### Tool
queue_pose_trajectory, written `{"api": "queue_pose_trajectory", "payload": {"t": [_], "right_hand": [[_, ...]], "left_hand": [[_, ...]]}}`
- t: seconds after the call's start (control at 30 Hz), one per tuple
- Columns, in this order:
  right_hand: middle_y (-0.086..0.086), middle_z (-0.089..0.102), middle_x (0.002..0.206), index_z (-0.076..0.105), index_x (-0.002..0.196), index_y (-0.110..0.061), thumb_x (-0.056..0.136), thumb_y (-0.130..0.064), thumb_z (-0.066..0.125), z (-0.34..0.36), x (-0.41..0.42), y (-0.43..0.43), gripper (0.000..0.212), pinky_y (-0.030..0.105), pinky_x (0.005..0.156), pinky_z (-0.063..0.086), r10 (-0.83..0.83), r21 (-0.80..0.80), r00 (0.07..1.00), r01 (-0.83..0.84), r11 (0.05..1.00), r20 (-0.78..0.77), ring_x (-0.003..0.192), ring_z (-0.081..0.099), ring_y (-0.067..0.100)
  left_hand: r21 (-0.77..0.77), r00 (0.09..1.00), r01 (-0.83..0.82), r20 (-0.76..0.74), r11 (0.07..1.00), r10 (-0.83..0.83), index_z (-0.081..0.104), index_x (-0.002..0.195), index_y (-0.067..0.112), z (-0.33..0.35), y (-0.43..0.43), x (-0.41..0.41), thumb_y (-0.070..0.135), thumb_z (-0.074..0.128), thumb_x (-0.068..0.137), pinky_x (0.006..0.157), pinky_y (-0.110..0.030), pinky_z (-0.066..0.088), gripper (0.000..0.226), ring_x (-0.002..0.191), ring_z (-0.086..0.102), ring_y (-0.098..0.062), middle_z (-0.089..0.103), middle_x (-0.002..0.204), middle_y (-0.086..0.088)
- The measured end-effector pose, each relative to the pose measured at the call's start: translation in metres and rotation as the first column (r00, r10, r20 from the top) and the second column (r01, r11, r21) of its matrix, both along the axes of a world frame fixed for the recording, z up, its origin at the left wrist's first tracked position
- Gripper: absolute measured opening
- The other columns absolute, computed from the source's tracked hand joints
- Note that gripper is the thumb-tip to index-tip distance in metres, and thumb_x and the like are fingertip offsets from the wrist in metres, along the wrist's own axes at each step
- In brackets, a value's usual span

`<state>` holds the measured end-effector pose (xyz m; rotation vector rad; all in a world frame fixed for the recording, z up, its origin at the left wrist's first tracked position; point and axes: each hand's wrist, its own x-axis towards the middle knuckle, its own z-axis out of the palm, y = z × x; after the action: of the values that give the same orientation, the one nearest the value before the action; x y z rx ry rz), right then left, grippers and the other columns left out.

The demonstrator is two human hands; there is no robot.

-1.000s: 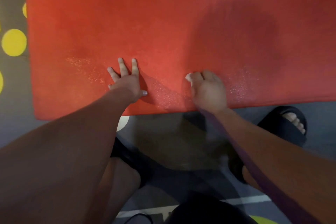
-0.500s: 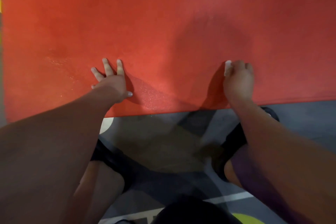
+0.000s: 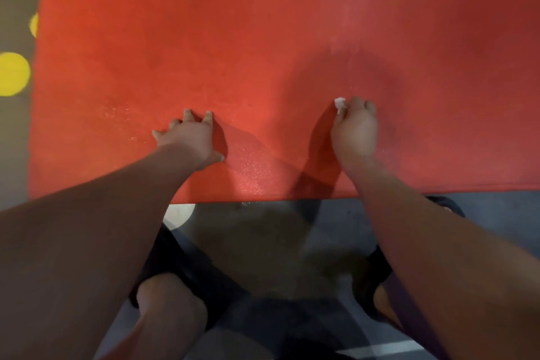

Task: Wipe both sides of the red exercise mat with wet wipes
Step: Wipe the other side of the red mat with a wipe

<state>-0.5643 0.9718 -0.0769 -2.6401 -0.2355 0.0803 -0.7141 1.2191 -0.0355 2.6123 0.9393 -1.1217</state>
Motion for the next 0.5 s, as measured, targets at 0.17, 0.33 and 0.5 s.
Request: {"api": "queue_pose_trajectory", "payload": {"t": [0.17,0.33,0.5], "right_hand": [[0.014,0.061,0.101,0.067,0.112,-0.011,0.085,-0.004,0.06,-0.002,-0.045,0.064,0.029,0.034,0.075,0.05,0.605,0.069,0.79,-0.602,0.796,-0.095,0.082,0.061,0.031],[0.01,0.057,0.092,0.063,0.096,-0.013,0.089,-0.015,0.064,-0.006,0.008,0.104,0.008,0.037,0.07,0.05,0.794,-0.037,0.608,-0.793,0.608,-0.002,0.08,0.059,0.033],[0.023,0.06,0.095,0.062,0.09,-0.001,0.093,-0.02,0.053,-0.017,0.089,0.138,0.022,0.045,0.074,0.045,0.319,0.021,0.941,-0.323,0.946,0.118,0.083,0.059,0.043]], "left_hand": [[0.08,0.975,0.044,0.216,0.996,-0.061,0.056,0.128,0.014,0.002,0.02,0.021,0.039,0.063,0.09,0.099,-0.053,0.049,0.045,0.123,0.05,-0.042,0.058,0.126,-0.016],[0.126,0.947,-0.073,0.319,0.989,0.029,0.053,0.133,0.006,-0.013,0.037,0.042,0.034,0.05,0.097,0.109,-0.053,0.038,0.045,0.129,0.039,-0.043,0.047,0.136,-0.018],[0.168,0.852,-0.14,0.523,0.976,0.032,0.055,0.13,0.007,-0.04,0.061,0.064,0.036,0.051,0.096,0.116,-0.058,0.026,0.045,0.128,0.039,-0.044,0.047,0.135,-0.018]]}}
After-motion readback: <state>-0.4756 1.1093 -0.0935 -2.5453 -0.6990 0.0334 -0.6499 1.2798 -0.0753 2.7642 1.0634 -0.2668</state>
